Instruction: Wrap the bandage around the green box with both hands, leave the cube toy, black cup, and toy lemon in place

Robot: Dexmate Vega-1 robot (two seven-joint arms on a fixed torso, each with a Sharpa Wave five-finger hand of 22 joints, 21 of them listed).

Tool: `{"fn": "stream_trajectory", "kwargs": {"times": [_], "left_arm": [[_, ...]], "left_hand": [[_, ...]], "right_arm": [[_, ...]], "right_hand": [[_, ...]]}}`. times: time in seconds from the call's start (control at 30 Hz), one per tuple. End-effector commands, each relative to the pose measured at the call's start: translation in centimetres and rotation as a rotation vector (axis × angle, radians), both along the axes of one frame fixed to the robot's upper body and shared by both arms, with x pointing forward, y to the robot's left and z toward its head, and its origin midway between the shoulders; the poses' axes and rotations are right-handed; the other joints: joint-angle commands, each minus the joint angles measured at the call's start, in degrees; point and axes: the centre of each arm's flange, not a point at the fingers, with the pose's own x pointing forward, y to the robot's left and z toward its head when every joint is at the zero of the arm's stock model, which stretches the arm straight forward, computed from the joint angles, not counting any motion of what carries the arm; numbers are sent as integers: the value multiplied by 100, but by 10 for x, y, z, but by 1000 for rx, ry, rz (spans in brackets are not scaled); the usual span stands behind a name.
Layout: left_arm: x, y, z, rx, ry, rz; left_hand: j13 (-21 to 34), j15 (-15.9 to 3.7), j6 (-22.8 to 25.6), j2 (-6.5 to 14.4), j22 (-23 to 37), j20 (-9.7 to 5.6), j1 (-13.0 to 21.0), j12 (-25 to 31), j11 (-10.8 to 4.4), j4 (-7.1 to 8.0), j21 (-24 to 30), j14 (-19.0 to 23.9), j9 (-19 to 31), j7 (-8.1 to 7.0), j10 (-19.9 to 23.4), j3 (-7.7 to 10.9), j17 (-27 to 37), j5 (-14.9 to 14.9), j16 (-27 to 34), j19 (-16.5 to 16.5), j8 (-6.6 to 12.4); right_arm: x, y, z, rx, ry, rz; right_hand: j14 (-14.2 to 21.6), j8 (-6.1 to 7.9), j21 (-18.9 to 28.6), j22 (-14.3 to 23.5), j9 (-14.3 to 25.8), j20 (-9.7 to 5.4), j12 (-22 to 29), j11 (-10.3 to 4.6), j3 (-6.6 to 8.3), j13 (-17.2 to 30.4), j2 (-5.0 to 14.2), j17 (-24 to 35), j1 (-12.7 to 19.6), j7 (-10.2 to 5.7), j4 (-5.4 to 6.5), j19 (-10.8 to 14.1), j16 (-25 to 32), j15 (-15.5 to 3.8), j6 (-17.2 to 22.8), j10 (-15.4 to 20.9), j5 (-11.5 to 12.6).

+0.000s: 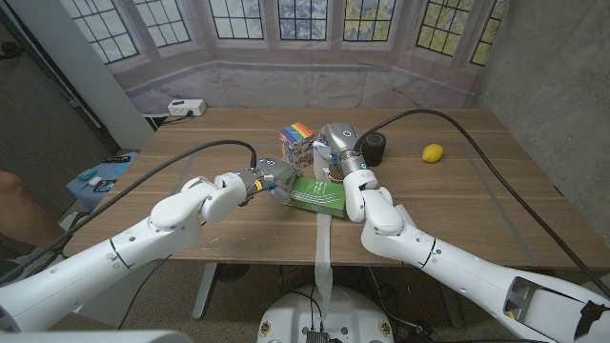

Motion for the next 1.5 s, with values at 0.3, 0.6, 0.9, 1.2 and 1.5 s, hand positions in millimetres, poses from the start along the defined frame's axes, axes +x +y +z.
{"fn": "stream_trajectory", "kwargs": {"times": [0.3, 0.6, 0.9, 1.2, 1.5], "left_arm": [[5, -8, 0, -33, 3, 3], [8, -8, -2, -36, 16, 2], [13, -11, -2, -33, 25, -6], [20, -20, 1, -57, 19, -15], [26, -28, 7, -68, 9, -24]], "left_hand": [[35, 14, 161, 182, 19, -20, 117, 21, -7, 33, -3, 4, 0, 8, 23, 55, 15, 37, -17, -33, 331], [41, 16, 152, 189, 19, -14, 119, 18, 5, 34, -1, 3, -7, 14, 12, 42, 16, 38, -14, -37, 341], [45, 10, 154, 183, 19, -20, 130, 23, 12, 26, 0, 0, -16, 13, 25, 36, 12, 39, -16, -38, 352], [50, 18, 144, 194, 18, -12, 109, 21, 20, 43, 2, 10, -22, 20, 18, 33, 16, 40, -10, -38, 361], [55, 20, 144, 191, 18, -7, 121, 28, 8, 33, 4, 4, -26, 19, 33, 32, 11, 43, -14, -39, 376]], "right_arm": [[-19, 3, 11, -5, -45, 35], [-28, 4, 18, -4, -73, 45], [-39, 3, 21, -4, -99, 57], [-52, 0, 22, 5, -114, 64], [-60, -6, 19, 7, -110, 59]], "right_hand": [[74, -44, 19, 13, 35, -61, 51, 2, -3, 29, 24, 46, 92, 25, 17, -19, -2, -784, 43, 32, -8], [70, -56, 20, 13, 39, -61, 51, 8, -7, 30, 28, 51, 101, 25, 23, -25, -18, -777, 44, 30, -8], [75, -65, 19, 13, 41, -60, 49, 3, -14, 28, 28, 59, 108, 19, 26, -34, -25, -778, 47, 28, -10], [90, -74, 18, 13, 45, -59, 51, 4, -24, 30, 30, 74, 114, 24, 32, -46, -24, -781, 52, 28, -11], [91, -79, 20, 13, 48, -58, 55, 11, -36, 32, 41, 84, 100, 30, 48, -50, -33, -766, 66, 36, -15]]}}
